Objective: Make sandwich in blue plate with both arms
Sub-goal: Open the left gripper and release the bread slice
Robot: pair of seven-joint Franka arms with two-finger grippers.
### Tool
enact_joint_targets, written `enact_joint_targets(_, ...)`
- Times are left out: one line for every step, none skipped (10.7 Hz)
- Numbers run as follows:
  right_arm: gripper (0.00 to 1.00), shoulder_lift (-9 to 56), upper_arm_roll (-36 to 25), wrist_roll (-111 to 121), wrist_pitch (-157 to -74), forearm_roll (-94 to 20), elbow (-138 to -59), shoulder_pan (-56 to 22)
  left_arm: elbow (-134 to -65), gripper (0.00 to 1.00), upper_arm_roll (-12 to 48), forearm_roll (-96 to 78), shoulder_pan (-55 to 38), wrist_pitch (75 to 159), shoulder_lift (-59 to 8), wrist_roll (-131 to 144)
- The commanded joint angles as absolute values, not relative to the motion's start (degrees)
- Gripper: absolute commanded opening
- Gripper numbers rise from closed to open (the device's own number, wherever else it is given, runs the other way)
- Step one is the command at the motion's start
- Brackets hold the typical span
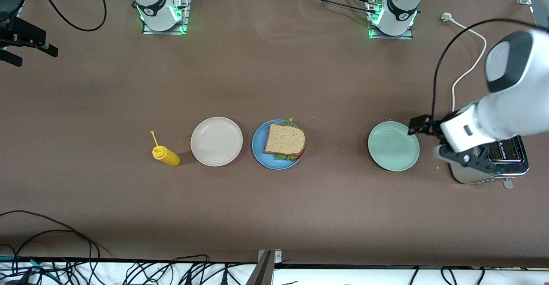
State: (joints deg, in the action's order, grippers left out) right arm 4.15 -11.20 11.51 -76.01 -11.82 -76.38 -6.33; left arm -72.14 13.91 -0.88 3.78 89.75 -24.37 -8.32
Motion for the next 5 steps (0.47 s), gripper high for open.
enact_joint_targets(1.0, 5.8, -11.08, 10.38, -81.78, -7.58, -76.54, -7.11, -74.53, 1.0, 13.98, 2.28, 3.43, 83.94, -17.94, -7.91)
enact_joint_targets(1.0, 6.58, -11.07, 10.11, -85.31, -4.6, -76.73, -8.25, -75.31, 1.0, 13.89, 2.37, 3.51, 83.94, -16.54, -8.0)
enact_joint_targets(1.0, 6.77, -11.07, 10.11, -85.69, -2.74, -76.73, -8.87, -77.93, 1.0, 12.32, 2.29, 3.34, 84.11, -13.74, -8.43)
enact_joint_targets(1.0, 6.77, -11.07, 10.02, -85.52, -2.2, -76.82, -9.05, -82.22, 1.0, 11.35, 1.59, 2.82, 85.33, -9.71, -8.35)
enact_joint_targets(1.0, 6.77, -11.07, 9.67, -85.69, -1.33, -76.82, -9.75, -87.57, 1.0, 11.34, 1.5, 2.46, 87.43, -5.58, -7.91)
